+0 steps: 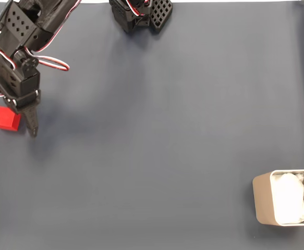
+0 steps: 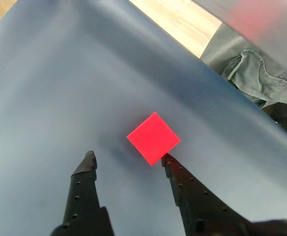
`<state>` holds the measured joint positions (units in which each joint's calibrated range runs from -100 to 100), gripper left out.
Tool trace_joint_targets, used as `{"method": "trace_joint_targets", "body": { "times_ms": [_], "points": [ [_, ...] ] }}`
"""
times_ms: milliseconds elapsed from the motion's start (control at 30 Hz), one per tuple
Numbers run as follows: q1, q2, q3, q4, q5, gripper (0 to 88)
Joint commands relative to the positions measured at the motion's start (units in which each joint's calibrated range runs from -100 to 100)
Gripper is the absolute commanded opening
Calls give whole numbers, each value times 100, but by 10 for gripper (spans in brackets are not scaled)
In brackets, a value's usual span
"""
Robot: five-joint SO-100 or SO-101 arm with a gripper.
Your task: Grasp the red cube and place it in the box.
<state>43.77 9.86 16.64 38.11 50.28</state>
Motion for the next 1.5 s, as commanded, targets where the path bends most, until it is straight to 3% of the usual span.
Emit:
{"method": "trace_joint_targets", "body": {
  "times_ms": [0,1033,1467],
  "points": [
    [-73,54,-459,-73,-93,310],
    [-258,487,-1116,-286,-293,317],
    [-343,522,-1061,-311,-156,318]
  ]
}}
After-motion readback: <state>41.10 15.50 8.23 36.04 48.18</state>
